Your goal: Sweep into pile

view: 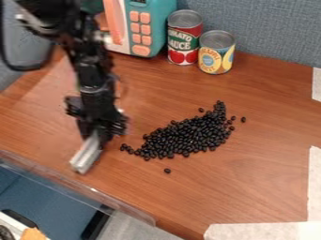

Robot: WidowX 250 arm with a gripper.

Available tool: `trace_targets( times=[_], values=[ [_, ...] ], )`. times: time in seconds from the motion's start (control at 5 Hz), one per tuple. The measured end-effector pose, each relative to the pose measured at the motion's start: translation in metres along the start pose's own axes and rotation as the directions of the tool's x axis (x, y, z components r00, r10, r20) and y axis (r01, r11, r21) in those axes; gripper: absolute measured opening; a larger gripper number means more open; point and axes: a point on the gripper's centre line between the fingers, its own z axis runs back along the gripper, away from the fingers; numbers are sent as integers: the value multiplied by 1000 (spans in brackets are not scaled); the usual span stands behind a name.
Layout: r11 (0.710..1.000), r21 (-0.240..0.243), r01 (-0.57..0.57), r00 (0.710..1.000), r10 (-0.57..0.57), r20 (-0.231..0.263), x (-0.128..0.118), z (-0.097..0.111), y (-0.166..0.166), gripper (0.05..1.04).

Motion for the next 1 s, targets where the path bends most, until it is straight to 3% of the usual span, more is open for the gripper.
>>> trace_targets(
  times=[0.4, 0.6, 1.0],
  values=[
    [984, -94, -152, 988, 153, 2, 8, 3, -45, 366],
    [953, -141, -268, 963, 269, -16, 15, 5, -61, 366],
    [889, -193, -416, 909, 403, -102, 28, 3, -75, 366]
  ],
)
